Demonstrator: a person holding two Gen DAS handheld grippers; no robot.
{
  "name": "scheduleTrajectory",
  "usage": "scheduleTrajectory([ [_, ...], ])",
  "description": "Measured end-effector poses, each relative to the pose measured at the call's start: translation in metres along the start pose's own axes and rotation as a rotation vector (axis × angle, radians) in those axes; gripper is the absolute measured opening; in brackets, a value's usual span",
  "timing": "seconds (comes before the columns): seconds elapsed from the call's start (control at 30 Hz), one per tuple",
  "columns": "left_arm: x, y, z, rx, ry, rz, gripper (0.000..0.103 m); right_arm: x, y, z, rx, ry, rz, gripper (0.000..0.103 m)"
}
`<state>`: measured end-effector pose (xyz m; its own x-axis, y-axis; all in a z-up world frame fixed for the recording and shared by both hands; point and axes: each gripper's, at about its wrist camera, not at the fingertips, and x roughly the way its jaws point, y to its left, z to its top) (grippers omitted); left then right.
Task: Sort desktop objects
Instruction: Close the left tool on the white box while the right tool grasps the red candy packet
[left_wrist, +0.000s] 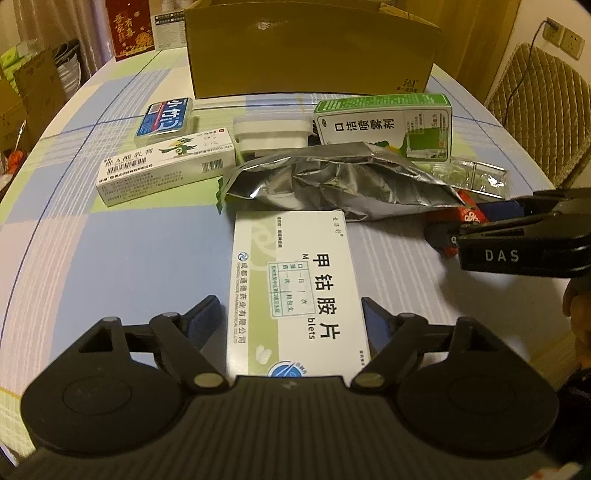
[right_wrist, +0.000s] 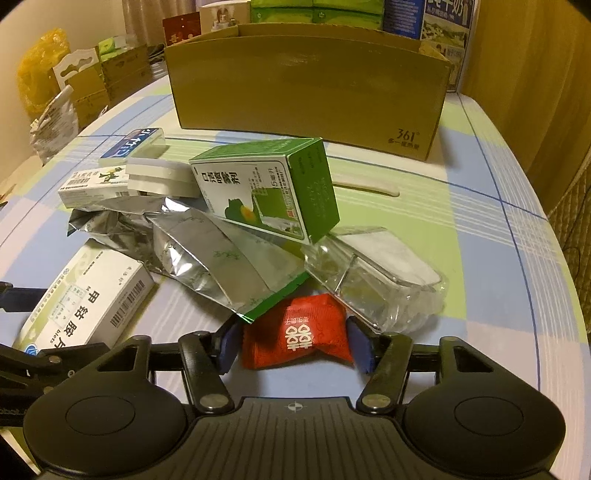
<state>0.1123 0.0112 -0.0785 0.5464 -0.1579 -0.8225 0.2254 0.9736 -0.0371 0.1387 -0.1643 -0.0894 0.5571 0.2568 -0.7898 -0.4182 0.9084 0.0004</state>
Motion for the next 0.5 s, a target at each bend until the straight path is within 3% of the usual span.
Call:
scheduleTrajectory([
  [0.27,0.0026,0.0006,0.0016,-0.003,-0.016,-0.014,0.080,-0.0043,0.0026,-0.0012,-0.003,-0.012,-0.005,0.043],
  [0.5,0.0059,-0.0037,0.0032,0.017,-0.027,-0.001,0.080,-0.0040,0.0029,-0.0004,0.001,-0.013,-0.002,0.044],
])
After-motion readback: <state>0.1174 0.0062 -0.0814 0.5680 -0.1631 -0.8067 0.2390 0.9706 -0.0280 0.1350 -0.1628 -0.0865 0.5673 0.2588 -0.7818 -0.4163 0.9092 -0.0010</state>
